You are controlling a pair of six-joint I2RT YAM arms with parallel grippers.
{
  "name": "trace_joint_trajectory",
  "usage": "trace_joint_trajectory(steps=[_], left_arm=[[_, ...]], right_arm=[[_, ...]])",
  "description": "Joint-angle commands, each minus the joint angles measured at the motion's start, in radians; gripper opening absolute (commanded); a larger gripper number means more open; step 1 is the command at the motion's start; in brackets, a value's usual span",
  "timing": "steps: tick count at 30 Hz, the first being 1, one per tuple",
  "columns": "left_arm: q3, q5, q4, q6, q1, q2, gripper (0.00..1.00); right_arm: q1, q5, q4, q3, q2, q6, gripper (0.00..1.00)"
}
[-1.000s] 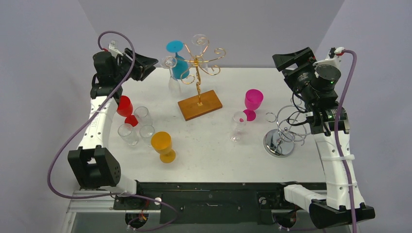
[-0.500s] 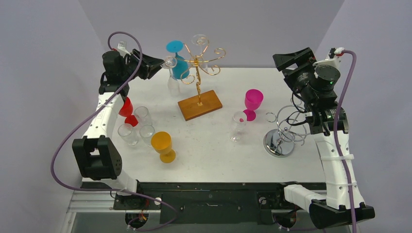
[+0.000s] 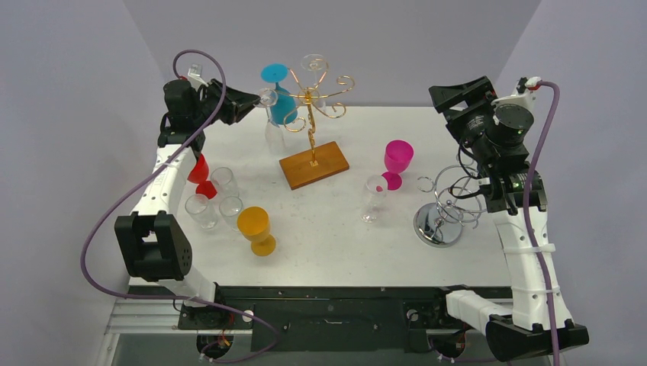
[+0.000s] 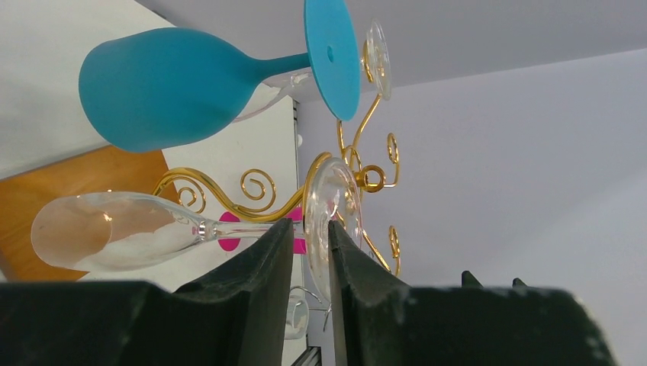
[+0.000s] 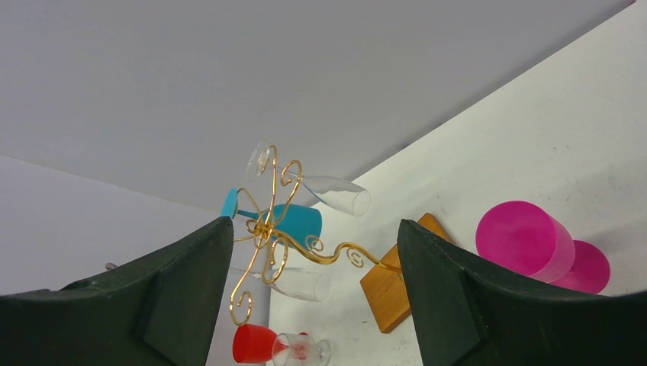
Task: Take the wine glass off the wine glass rack
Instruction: Pick up the wine glass from the wine rack.
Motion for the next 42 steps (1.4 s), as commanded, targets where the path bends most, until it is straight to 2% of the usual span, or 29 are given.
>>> trace_joint_trajectory(steps=[1, 9, 23, 26, 31, 42], left_arm=[[0.000, 0.022, 0.044, 0.001, -0.001, -0.038, 0.19], [0.005, 0.031, 0.027, 0.000, 0.000, -0.053, 0.15], [0.044, 0.043, -0.094, 0.029, 0.008, -0.084, 0.11], [0.046, 0.047, -0.097, 0.025, 0.008, -0.088, 0.09], [0.053, 0.054, -0.090, 0.007, 0.008, -0.088, 0.00], [0.047, 0.077, -0.027, -0.065, 0.013, -0.100, 0.00]], right_arm=[[0.004, 0.017, 0.056, -0.010, -0.025, 0.005, 0.74], [0.004, 0.018, 0.062, -0.014, -0.031, 0.010, 0.73], [0.004, 0.020, 0.073, -0.015, -0.045, 0.016, 0.73], [0.004, 0.019, 0.074, -0.020, -0.049, 0.016, 0.73], [0.004, 0.020, 0.078, -0.027, -0.055, 0.018, 0.73], [0.004, 0.020, 0.085, -0.041, -0.064, 0.013, 0.73]])
